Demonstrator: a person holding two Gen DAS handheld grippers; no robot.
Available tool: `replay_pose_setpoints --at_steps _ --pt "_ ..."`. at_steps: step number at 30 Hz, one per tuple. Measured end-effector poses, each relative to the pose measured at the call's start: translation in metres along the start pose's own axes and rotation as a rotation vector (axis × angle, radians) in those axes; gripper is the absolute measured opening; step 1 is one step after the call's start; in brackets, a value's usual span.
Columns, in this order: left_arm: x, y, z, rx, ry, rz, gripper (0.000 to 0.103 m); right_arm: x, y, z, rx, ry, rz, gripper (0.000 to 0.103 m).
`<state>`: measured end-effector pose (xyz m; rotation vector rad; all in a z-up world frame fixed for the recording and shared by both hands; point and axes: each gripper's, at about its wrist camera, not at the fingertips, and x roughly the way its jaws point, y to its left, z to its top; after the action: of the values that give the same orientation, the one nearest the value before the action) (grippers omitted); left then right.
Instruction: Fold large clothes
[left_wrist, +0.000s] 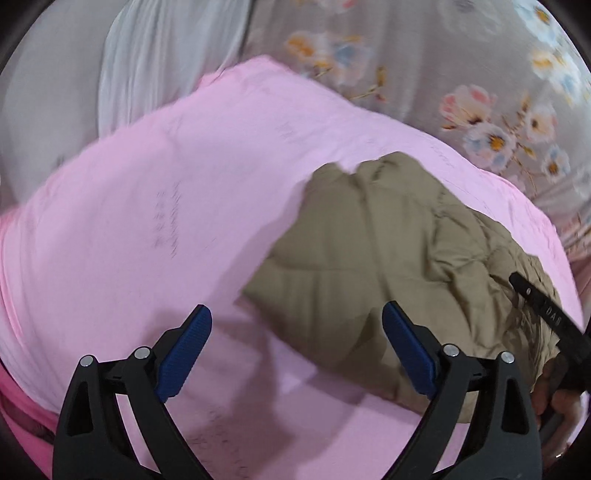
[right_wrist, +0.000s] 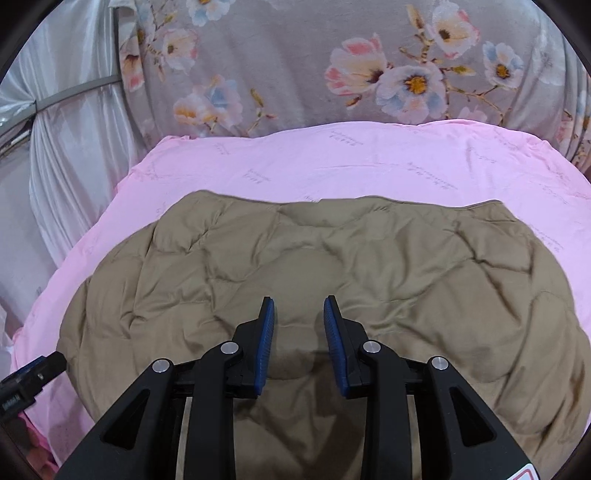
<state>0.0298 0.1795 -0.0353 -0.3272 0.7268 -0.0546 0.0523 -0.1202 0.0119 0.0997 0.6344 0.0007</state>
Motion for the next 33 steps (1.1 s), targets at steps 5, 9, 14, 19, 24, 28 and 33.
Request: replay_pose_setpoints --at_steps 5,9,14,19,24,28,33 --pt "0.028 0.013 -0.001 -0.146 0.11 -0.209 0.091 0.004 0.002 -0.008 -0.015 -0.008 -0.019 0.03" --pt "0.049 0.004 0.002 -0.229 0.129 -0.277 0.094 0.005 -0.003 -0.008 -0.002 -0.006 0.0 0.03" --pt "0.064 -0.011 0.015 -0.278 0.152 -0.319 0.08 0.006 -0.005 -0.007 0.005 0.0 0.005 0.03" --pt "0.034 -0.028 0.037 -0.196 0.088 -0.321 0.024 0.001 -0.009 -0.003 0.031 0.033 0.007 0.03" --pt "-0.032 -0.03 0.068 -0.094 -0.056 -0.358 0.013 -0.038 -0.007 -0.008 0.062 0.125 0.113 0.02" --pt "-0.075 -0.042 0.082 0.028 -0.153 -0.347 0.012 -0.032 0.017 -0.021 0.034 0.252 0.25 0.009" --pt "-0.106 -0.091 0.078 0.199 -0.167 -0.399 0.012 0.011 0.047 -0.017 0.037 0.274 0.304 0.005"
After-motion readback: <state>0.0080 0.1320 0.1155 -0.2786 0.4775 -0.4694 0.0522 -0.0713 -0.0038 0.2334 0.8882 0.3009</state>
